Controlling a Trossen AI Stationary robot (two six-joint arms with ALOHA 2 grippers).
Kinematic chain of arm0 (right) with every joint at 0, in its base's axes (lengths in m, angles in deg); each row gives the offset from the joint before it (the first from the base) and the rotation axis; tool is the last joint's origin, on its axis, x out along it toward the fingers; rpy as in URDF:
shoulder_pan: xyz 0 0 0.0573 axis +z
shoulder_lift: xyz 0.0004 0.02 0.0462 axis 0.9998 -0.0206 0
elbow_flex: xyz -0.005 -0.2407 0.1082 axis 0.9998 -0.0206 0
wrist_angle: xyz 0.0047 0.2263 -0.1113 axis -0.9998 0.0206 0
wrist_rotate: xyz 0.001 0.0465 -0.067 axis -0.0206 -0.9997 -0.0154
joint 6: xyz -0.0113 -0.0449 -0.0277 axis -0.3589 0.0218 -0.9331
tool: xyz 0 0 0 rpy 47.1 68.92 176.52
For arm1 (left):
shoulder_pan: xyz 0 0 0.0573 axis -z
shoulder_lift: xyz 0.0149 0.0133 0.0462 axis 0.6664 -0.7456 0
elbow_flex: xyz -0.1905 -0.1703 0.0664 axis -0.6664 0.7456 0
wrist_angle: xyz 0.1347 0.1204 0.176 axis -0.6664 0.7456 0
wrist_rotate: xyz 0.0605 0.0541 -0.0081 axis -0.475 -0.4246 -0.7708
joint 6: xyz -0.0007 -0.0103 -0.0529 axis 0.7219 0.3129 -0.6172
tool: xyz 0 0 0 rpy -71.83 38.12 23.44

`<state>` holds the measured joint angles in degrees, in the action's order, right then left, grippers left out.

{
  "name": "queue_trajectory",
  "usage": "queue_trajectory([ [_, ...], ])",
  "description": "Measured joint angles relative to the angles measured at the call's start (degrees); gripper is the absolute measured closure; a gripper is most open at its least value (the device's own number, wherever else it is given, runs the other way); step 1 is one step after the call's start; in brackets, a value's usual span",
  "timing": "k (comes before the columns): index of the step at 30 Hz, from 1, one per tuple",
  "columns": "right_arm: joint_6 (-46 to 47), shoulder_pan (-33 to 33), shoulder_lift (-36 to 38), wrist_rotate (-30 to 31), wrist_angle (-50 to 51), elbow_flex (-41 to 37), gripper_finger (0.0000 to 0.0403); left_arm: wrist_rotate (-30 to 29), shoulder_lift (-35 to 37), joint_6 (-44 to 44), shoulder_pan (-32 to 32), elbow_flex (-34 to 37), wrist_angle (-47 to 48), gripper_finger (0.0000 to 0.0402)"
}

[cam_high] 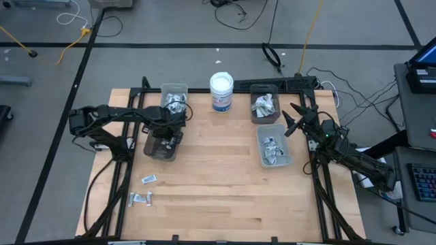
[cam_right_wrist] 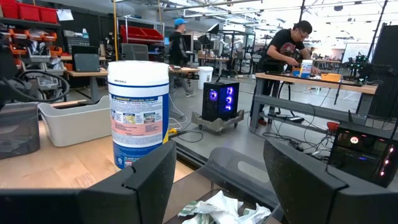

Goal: Pick & Place First Aid Supplies
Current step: Put the orange ointment pack into the left black bin

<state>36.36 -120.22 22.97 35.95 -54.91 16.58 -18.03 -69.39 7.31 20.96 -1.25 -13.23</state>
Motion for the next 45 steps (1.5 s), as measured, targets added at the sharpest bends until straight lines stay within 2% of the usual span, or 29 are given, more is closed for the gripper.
queue_trajectory([
  [4,0.01,-0.02,-0.02,0.02,0.02,0.0,0.0165,2.16,0.77,0.4,-1.04,-0.02,0.04,0.0248],
  [7,-0.01,0.0,-0.01,0.02,0.0,-0.02,0.0165,2.05,2.65,0.35,-1.13,-0.48,0.17,0.0228],
  [12,0.01,-0.01,0.0,0.02,0.0,-0.01,0.0165,2.26,6.12,-1.12,0.1,-1.92,1.49,0.0226],
  [16,0.01,0.0,-0.01,0.01,0.02,-0.01,0.0165,4.95,9.43,-3.42,3.51,-1.95,3.29,0.0237],
  [21,-0.01,0.0,-0.02,0.02,0.02,-0.02,0.0165,6.25,13.23,-9.37,11.46,-1.95,4.45,0.025],
  [28,0.0,-0.01,-0.02,0.02,0.02,-0.01,0.0165,6.12,17.58,-22.03,24.26,-1.95,4.39,0.0264],
  [39,-0.01,-0.01,-0.02,0.01,0.02,-0.01,0.0165,6.16,17.77,-45.48,44.84,-1.97,4.17,0.0266],
  [45,-0.02,-0.01,-0.01,0.02,-0.01,-0.02,0.0165,6.75,17.77,-52.1,53.28,-1.97,4.22,0.0266],
])
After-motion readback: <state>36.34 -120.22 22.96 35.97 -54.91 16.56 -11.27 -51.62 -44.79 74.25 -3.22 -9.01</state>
